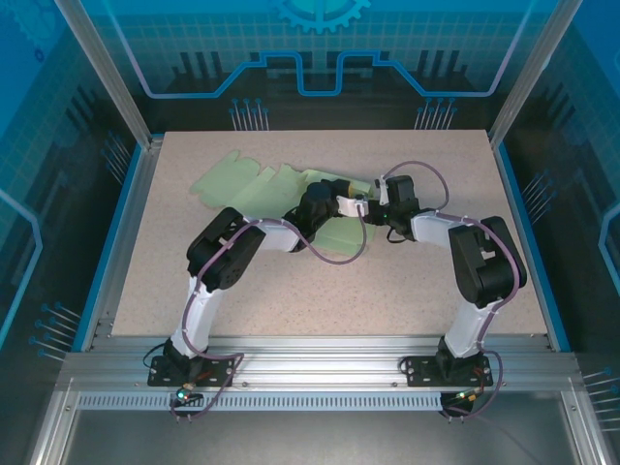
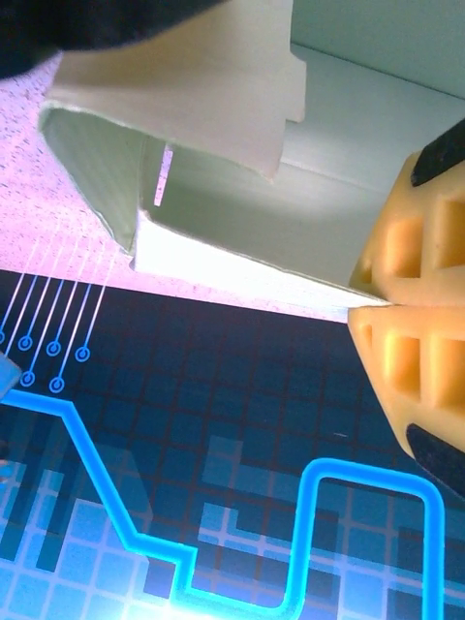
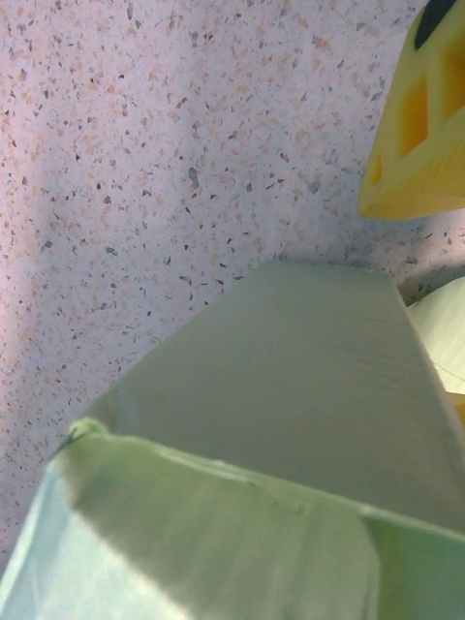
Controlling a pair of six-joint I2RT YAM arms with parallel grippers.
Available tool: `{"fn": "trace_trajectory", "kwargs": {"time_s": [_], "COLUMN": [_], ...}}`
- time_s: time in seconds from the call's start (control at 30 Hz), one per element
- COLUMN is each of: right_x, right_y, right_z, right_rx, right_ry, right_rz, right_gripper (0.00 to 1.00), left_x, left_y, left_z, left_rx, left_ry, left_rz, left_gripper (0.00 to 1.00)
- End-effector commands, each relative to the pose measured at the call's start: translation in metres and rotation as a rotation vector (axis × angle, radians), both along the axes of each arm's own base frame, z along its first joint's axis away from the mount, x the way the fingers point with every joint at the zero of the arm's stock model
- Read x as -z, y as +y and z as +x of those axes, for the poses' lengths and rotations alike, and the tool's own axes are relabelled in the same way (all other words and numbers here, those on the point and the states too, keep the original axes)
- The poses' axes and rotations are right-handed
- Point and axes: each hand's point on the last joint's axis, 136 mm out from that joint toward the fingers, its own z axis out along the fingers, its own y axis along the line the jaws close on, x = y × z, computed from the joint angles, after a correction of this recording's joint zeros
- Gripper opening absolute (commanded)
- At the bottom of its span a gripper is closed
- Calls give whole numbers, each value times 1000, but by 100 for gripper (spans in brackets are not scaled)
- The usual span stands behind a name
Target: Fold the paper box
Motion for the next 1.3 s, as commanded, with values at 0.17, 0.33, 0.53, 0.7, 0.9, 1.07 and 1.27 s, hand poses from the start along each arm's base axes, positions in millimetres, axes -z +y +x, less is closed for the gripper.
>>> {"fn": "trace_trajectory", "kwargs": {"time_s": [0.17, 0.33, 0.53, 0.7, 0.9, 1.07, 1.27], "right_x": [-28, -25, -23, -21, -22, -26, -38], "right_y": [13, 1, -14, -22, -20, -21, -24], "right_z": [16, 11, 4, 3, 3, 0, -7], "right_rx": [-23, 37, 125, 174, 176, 179, 189], "right_ry": [-128, -123, -107, -104, -105, -106, -123], "right_rz": [4, -25, -90, -117, -172, -188, -190], "right_gripper": [46, 39, 26, 17, 11, 8, 2], "left_x": [16, 15, 3, -6, -47, -107, -183], "left_y": [-26, -27, -25, -24, -16, -7, 23], "left_z": [-40, -40, -31, -29, -28, -39, -45], "left_rx": [161, 161, 123, 111, 45, 27, -88], "left_ry": [215, 230, 215, 211, 224, 262, 307], "left_rz": [-46, -52, -93, -123, -262, -441, -723], "left_gripper": [0, 0, 0, 12, 69, 99, 99]}}
